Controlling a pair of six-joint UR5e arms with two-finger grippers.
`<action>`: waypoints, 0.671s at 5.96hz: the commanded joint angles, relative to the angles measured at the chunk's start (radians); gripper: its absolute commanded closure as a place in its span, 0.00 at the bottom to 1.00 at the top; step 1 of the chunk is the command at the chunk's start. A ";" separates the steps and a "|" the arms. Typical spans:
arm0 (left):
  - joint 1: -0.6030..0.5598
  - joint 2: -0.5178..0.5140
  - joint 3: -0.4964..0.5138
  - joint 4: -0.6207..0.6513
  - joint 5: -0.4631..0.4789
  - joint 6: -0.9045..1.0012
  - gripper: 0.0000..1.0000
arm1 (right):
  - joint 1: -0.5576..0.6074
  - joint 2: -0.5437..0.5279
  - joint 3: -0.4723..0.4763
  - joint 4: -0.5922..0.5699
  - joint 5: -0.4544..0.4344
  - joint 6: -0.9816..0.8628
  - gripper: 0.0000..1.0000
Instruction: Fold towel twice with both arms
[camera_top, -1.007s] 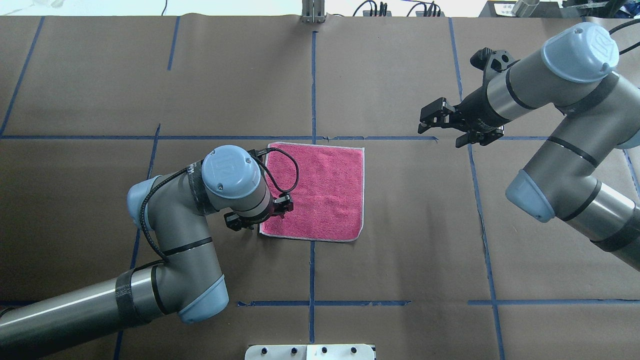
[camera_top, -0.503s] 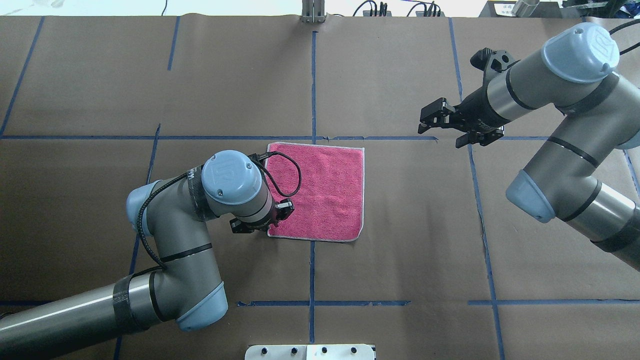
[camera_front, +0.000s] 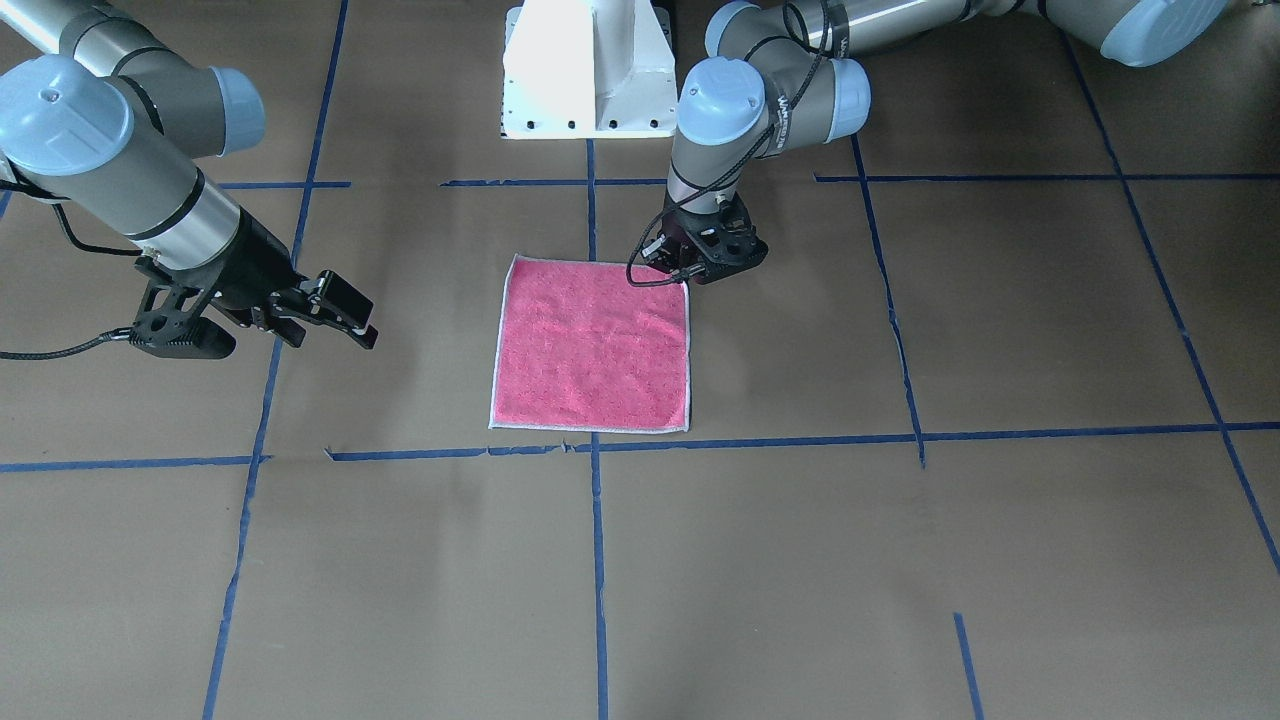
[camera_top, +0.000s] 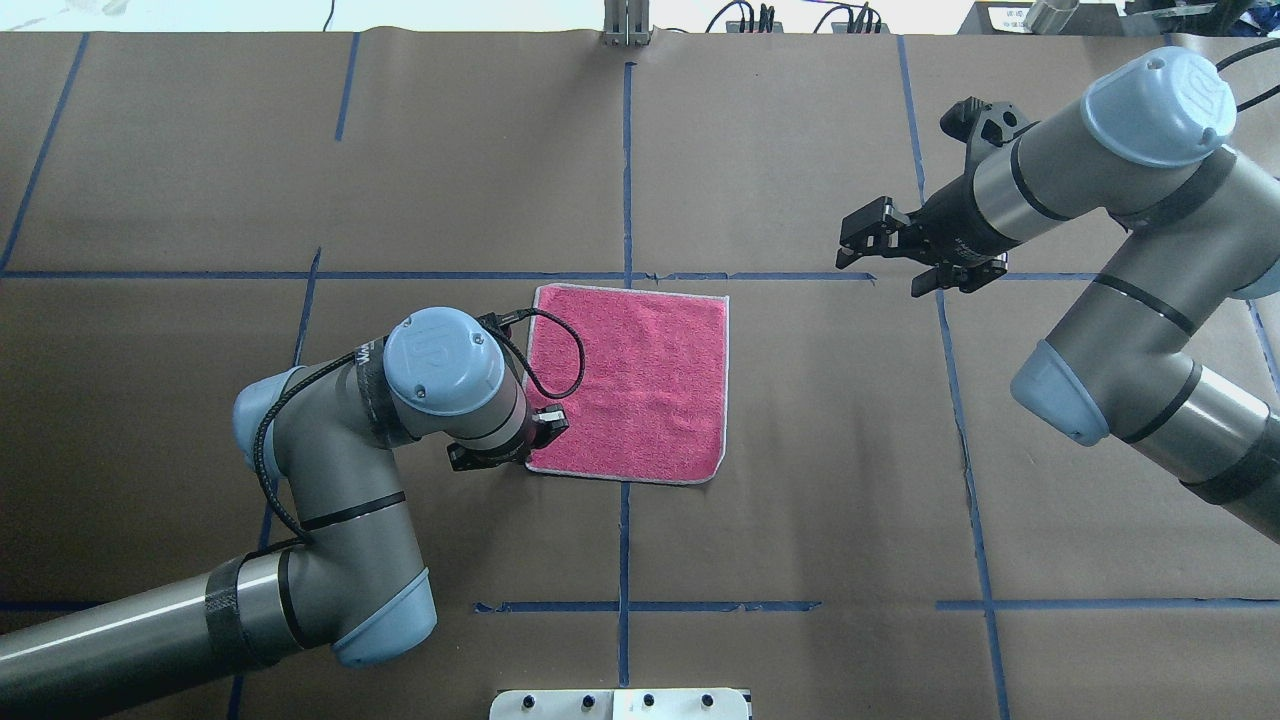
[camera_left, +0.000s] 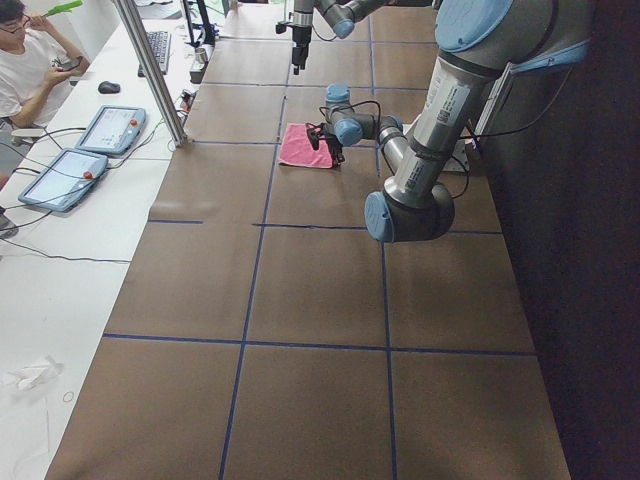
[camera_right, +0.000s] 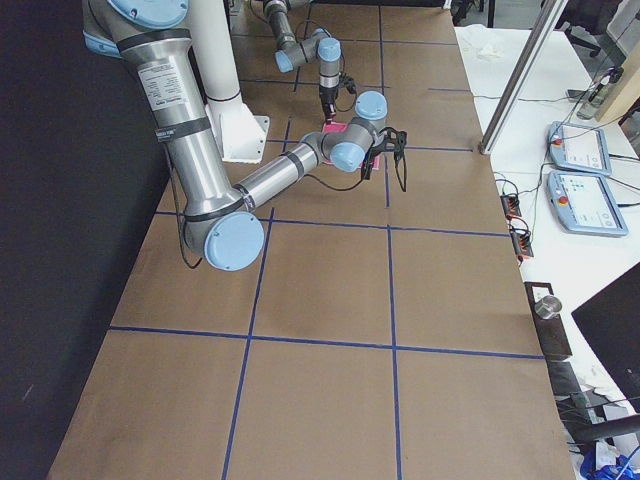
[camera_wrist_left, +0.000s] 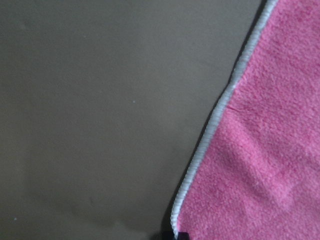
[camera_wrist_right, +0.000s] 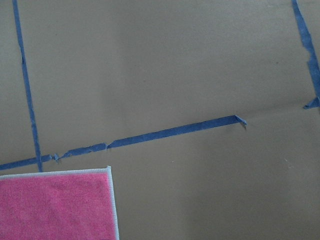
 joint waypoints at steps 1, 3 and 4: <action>-0.006 0.023 -0.065 0.016 -0.004 0.003 0.97 | -0.020 0.001 0.001 0.000 -0.007 0.003 0.00; -0.006 0.023 -0.067 0.016 -0.005 0.001 0.97 | -0.187 0.009 0.033 0.003 -0.170 0.203 0.00; -0.005 0.021 -0.067 0.014 -0.005 0.001 0.97 | -0.271 0.009 0.062 0.000 -0.211 0.348 0.00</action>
